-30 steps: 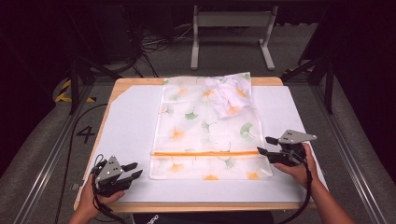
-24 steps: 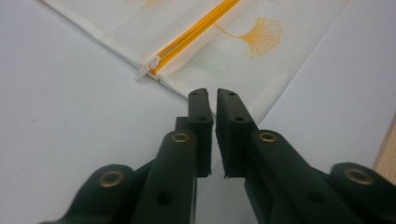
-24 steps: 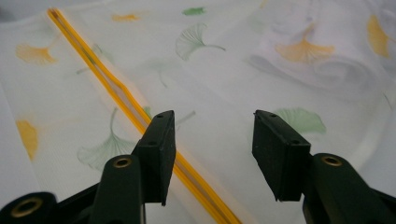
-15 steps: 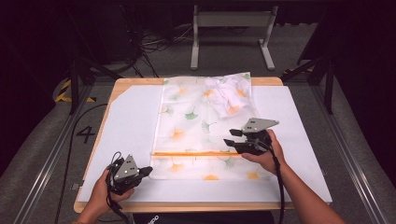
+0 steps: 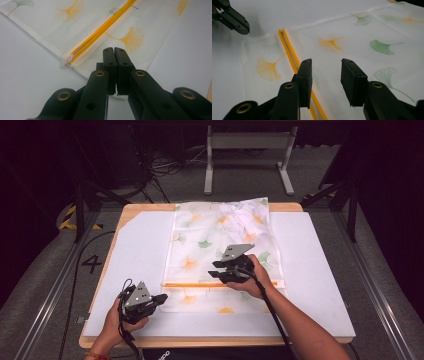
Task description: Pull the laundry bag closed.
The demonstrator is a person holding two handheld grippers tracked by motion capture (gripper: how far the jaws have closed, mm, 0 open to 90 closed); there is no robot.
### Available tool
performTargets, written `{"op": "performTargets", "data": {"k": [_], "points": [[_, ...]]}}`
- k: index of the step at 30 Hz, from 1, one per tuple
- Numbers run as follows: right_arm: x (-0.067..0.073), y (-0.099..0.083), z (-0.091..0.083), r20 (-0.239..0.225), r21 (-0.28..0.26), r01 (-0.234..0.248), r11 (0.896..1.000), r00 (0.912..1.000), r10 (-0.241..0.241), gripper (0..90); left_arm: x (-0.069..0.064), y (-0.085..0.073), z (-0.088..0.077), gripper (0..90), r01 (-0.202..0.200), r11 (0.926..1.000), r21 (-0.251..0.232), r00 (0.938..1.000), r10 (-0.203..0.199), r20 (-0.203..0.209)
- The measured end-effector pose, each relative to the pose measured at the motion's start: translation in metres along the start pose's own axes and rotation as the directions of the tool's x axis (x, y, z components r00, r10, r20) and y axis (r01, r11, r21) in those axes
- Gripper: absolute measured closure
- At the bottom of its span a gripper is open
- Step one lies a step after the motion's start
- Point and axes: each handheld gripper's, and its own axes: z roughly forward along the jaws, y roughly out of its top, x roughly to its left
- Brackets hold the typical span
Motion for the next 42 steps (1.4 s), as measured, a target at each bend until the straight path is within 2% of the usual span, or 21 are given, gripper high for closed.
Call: {"op": "performTargets", "data": {"k": [2,5,6,7,10,12,13,15,17,19,20,21,22,23,26,29,33,34,35,37,42], "points": [[0.005,0.008,0.012,-0.021,0.012,0.016,1.000,0.9997,-0.016,63.6,-0.001,-0.001,0.003,88.5,-0.003,1.0000,0.004,1.0000,0.003,0.007],[0.013,0.019,0.032,-0.048,0.019,0.031,0.999,0.9984,-0.030,64.6,0.002,-0.004,0.007,88.4,-0.010,0.9998,0.020,0.9999,0.010,-0.010],[0.013,0.019,0.032,-0.048,0.019,0.031,0.999,0.9984,-0.030,64.6,0.002,-0.004,0.007,89.2,-0.010,0.9998,0.020,0.9999,0.010,-0.010],[0.017,0.026,0.046,-0.075,0.015,0.033,0.999,0.9967,-0.032,67.6,0.005,-0.008,0.010,89.3,-0.007,0.9990,0.043,0.9998,0.008,-0.016],[0.026,0.038,0.065,-0.113,0.036,0.047,0.998,0.9927,-0.043,68.2,0.007,-0.013,0.013,88.6,-0.001,0.9979,0.065,1.0000,0.001,0.001],[0.029,0.042,0.072,-0.124,0.041,0.063,0.997,0.9906,-0.057,68.5,0.007,-0.015,0.014,88.3,0.003,0.9978,0.066,1.0000,-0.003,0.003],[0.036,0.051,0.085,-0.147,0.058,0.085,0.995,0.9862,-0.076,68.3,0.008,-0.016,0.014,88.2,0.004,0.9982,0.060,1.0000,-0.004,0.009],[0.041,0.058,0.098,-0.163,0.073,0.107,0.992,0.9821,-0.094,67.0,0.008,-0.016,0.013,88.3,-0.002,0.9979,0.065,0.9999,0.002,0.011],[0.044,0.064,0.111,-0.169,0.090,0.110,0.990,0.9811,-0.094,66.8,0.006,-0.016,0.013,88.4,-0.013,0.9975,0.070,0.9999,0.013,0.000],[0.046,0.068,0.122,-0.195,0.087,0.101,0.991,0.9774,-0.083,64.6,0.005,-0.016,0.014,88.6,-0.015,0.9971,0.074,0.9999,0.015,-0.004],[0.046,0.068,0.122,-0.195,0.087,0.101,0.991,0.9774,-0.083,64.6,0.005,-0.016,0.014,88.6,-0.015,0.9971,0.074,0.9999,0.015,-0.004],[0.049,0.072,0.133,-0.199,0.108,0.107,0.988,0.9764,-0.084,62.8,0.006,-0.016,0.014,88.7,-0.013,0.9975,0.070,0.9999,0.013,0.002],[0.049,0.072,0.133,-0.199,0.108,0.107,0.988,0.9764,-0.084,62.8,0.006,-0.016,0.014,88.7,-0.013,0.9975,0.070,0.9999,0.013,0.002],[0.052,0.073,0.143,-0.202,0.137,0.119,0.984,0.9753,-0.090,61.3,0.007,-0.016,0.013,88.7,-0.014,0.9975,0.070,0.9999,0.014,0.004],[0.053,0.074,0.157,-0.203,0.185,0.112,0.976,0.9763,-0.074,60.0,0.006,-0.016,0.014,89.2,-0.018,0.9973,0.071,0.9998,0.018,0.002],[0.053,0.074,0.165,-0.191,0.218,0.119,0.969,0.9785,-0.077,61.6,0.006,-0.016,0.014,89.6,-0.018,0.9970,0.075,0.9998,0.018,0.000],[0.053,0.075,0.167,-0.196,0.219,0.112,0.969,0.9782,-0.069,66.6,0.006,-0.016,0.014,89.9,-0.021,0.9970,0.074,0.9998,0.021,0.001],[0.054,0.075,0.167,-0.200,0.224,0.117,0.968,0.9772,-0.072,69.0,0.006,-0.016,0.014,89.9,-0.022,0.9970,0.074,0.9998,0.022,0.001],[0.056,0.075,0.165,-0.209,0.222,0.137,0.965,0.9738,-0.090,76.1,0.005,-0.016,0.014,89.8,-0.024,0.9969,0.076,0.9997,0.024,0.001],[0.057,0.075,0.163,-0.209,0.217,0.148,0.965,0.9727,-0.102,81.5,0.005,-0.016,0.014,89.9,-0.030,0.9965,0.078,0.9995,0.030,-0.001],[0.057,0.074,0.156,-0.219,0.190,0.138,0.972,0.9710,-0.095,85.2,0.005,-0.015,0.014,90.0,-0.026,0.9966,0.079,0.9997,0.025,0.003]]}}
